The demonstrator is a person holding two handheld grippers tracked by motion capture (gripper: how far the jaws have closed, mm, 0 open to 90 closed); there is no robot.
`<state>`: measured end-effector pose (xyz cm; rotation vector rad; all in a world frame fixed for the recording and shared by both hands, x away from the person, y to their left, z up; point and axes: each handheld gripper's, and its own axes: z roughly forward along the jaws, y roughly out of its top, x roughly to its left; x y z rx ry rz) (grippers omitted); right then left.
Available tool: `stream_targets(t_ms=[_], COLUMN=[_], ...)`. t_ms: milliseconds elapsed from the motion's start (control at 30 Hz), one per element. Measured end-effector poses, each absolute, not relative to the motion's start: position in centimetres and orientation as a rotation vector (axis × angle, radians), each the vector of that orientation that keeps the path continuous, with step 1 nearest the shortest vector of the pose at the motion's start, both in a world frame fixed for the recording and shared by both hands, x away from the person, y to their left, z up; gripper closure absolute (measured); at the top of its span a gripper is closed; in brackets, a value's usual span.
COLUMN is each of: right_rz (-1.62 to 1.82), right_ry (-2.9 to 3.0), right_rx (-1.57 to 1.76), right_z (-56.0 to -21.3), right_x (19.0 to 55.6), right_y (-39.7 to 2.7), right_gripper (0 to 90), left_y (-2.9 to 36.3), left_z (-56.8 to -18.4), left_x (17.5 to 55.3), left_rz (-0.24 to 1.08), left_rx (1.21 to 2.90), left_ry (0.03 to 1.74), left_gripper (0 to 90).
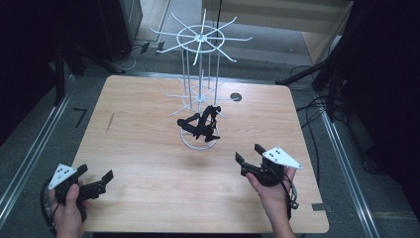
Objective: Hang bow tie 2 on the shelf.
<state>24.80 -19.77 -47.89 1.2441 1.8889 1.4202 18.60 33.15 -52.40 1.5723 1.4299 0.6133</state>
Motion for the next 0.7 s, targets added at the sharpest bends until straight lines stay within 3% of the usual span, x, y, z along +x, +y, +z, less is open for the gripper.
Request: stream_targets(t_ms=[700], right_rz=[1.332], right_ry=[1.831], right_rx=[1.364], right_z=[-49.8], right_x=[23.5], right_y=[-24.5], right_gripper=[24.2], left_y=[33.1], left_z=[-52.4], left_x=[18.6], left_rz=[0.614], left_rx=[1.575], left_ry=[1.424], left_gripper=[0.0])
